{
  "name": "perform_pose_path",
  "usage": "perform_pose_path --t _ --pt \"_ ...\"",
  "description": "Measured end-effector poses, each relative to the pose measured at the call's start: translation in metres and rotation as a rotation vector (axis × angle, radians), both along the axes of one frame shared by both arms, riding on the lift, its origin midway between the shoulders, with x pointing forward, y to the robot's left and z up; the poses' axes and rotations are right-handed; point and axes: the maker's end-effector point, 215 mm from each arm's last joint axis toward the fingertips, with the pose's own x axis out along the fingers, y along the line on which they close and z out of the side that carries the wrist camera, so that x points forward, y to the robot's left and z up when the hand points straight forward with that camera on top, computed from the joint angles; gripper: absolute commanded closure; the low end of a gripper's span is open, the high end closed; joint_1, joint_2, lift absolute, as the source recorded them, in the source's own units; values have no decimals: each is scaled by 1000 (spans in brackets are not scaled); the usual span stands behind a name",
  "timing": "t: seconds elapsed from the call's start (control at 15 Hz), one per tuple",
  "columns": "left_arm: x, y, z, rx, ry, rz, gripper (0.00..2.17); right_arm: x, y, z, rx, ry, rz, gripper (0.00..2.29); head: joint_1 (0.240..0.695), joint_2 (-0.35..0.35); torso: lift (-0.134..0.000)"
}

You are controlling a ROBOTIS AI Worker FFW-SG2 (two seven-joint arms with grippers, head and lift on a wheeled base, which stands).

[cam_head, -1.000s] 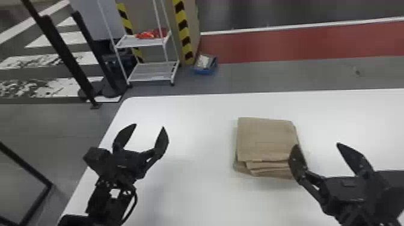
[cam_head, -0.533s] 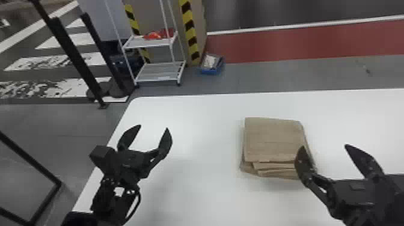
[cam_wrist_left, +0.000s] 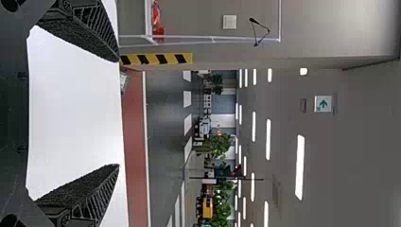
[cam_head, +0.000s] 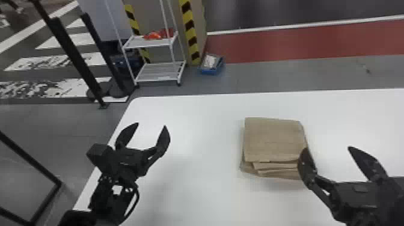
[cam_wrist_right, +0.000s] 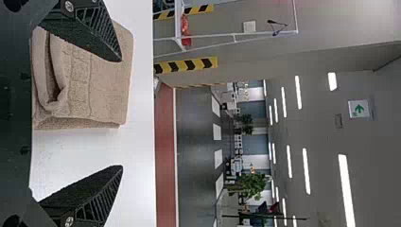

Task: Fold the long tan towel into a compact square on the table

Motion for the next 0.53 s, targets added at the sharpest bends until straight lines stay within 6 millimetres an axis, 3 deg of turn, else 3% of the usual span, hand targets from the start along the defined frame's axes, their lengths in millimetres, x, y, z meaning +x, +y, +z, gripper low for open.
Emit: perform_pose_path --t 0.53 --pt "-1 1 5 -7 -10 6 87 -1 -1 -2 0 2 -1 80 695 251 -125"
